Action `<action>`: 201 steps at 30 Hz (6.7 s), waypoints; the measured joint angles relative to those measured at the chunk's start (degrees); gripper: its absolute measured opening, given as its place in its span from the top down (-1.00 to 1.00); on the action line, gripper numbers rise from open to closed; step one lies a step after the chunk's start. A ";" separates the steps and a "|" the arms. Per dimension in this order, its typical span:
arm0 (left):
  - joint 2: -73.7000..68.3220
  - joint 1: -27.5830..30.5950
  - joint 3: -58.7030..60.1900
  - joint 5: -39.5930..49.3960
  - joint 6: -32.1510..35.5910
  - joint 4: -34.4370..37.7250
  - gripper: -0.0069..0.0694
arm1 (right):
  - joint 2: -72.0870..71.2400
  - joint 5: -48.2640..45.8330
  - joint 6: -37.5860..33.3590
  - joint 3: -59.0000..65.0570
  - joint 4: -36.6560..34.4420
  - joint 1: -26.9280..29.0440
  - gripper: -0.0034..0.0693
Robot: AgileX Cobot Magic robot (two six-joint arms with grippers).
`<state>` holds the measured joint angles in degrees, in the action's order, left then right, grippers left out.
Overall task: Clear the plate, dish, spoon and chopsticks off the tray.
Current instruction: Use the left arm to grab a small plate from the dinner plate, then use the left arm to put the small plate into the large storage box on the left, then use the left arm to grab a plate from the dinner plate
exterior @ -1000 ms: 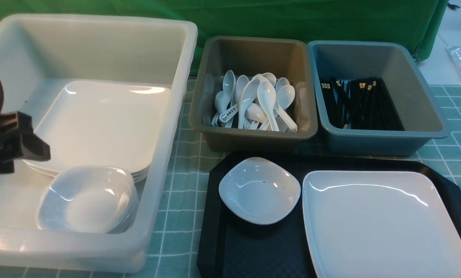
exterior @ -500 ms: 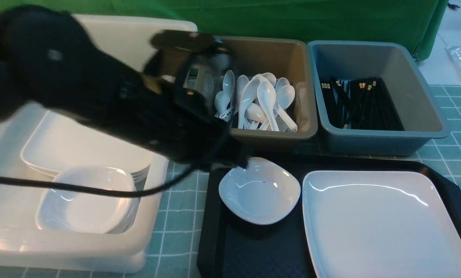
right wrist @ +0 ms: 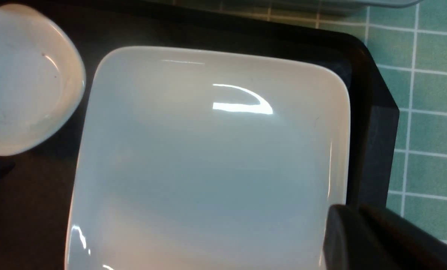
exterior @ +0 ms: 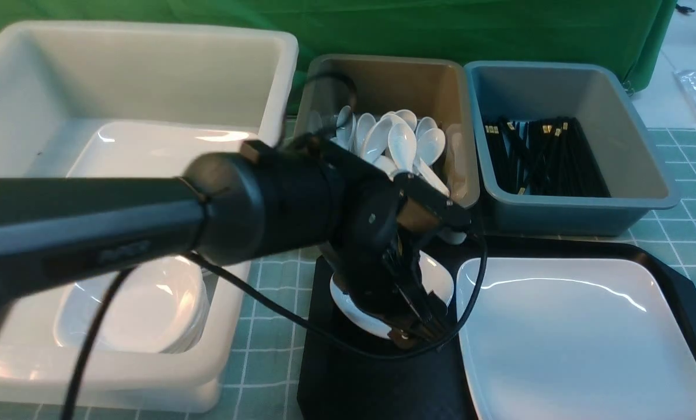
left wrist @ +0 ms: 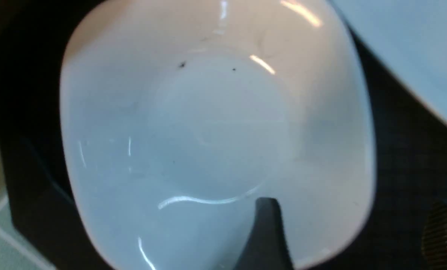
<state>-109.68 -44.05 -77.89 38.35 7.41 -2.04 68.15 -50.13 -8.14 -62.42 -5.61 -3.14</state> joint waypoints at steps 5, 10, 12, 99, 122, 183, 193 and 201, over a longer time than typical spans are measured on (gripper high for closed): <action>-2.74 0.00 0.00 -2.31 1.95 -1.61 -0.66 | 0.00 -0.11 0.04 0.06 0.00 0.00 0.70; -4.43 0.00 0.00 -2.84 2.15 -4.92 -0.48 | 0.00 -0.13 0.04 0.06 0.00 0.00 0.67; -4.58 0.00 0.00 -3.08 1.63 -5.67 -0.41 | 0.00 -0.13 0.04 0.06 0.00 0.00 0.67; 32.56 12.30 10.94 10.74 -5.22 5.77 0.70 | 12.03 7.73 13.17 14.24 12.38 0.01 0.39; 12.17 -4.21 11.14 -1.43 -5.46 14.90 0.68 | 12.60 12.93 15.13 14.54 10.34 -5.71 0.38; -16.16 3.04 -13.81 -9.67 -4.85 24.45 0.42 | -5.36 10.39 12.80 14.56 10.20 -6.90 0.31; -5.96 2.94 -13.76 -4.03 -4.54 18.72 0.68 | -5.36 10.39 12.12 14.56 10.20 -6.90 0.31; 2.01 2.94 -13.72 -1.08 -3.31 13.01 0.76 | -5.36 10.39 12.12 14.56 10.20 -6.90 0.30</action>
<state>-107.67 -41.11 -91.61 37.27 4.10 10.97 62.79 -39.74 3.97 -47.86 4.59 -10.04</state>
